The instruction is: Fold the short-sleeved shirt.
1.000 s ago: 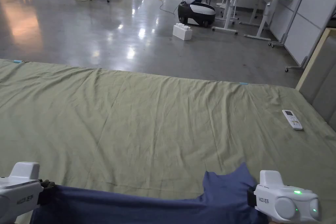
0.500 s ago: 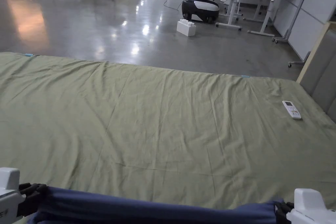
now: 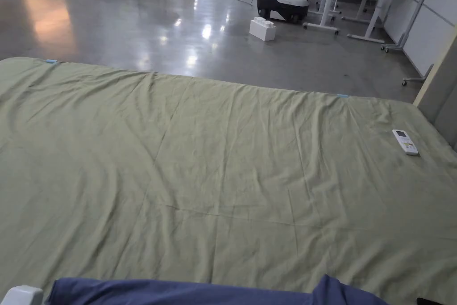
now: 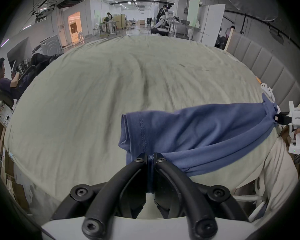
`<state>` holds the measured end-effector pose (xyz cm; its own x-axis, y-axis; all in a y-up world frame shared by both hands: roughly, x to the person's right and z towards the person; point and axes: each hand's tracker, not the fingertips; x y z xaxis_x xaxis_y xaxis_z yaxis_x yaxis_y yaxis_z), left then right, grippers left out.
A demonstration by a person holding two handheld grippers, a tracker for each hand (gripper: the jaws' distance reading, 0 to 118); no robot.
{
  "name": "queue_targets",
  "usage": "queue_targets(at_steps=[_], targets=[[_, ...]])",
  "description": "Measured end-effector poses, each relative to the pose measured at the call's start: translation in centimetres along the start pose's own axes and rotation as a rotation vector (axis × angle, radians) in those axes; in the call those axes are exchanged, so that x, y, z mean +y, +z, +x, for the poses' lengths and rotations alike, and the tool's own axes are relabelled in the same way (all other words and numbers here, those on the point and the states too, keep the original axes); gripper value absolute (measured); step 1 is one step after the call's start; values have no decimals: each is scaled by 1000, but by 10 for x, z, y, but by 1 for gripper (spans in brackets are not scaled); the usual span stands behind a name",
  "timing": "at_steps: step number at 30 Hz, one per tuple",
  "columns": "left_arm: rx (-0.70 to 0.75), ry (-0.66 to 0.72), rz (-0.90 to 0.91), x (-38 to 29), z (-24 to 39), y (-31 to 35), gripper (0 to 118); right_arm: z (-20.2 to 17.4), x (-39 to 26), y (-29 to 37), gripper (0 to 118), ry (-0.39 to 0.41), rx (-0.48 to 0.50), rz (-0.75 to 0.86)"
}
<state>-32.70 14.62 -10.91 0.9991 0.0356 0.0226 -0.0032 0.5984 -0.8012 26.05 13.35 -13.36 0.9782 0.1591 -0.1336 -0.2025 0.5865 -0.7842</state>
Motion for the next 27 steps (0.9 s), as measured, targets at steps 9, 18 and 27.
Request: queue_targets(at_steps=[9, 18, 27], targets=[[10, 46, 31, 6, -3, -5, 20, -6, 9, 15, 42, 44, -110, 45], [41, 37, 297, 68, 33, 29, 74, -18, 67, 65, 80, -85, -122, 386], [126, 50, 625, 116, 91, 59, 69, -64, 117, 86, 71, -130, -124, 755]])
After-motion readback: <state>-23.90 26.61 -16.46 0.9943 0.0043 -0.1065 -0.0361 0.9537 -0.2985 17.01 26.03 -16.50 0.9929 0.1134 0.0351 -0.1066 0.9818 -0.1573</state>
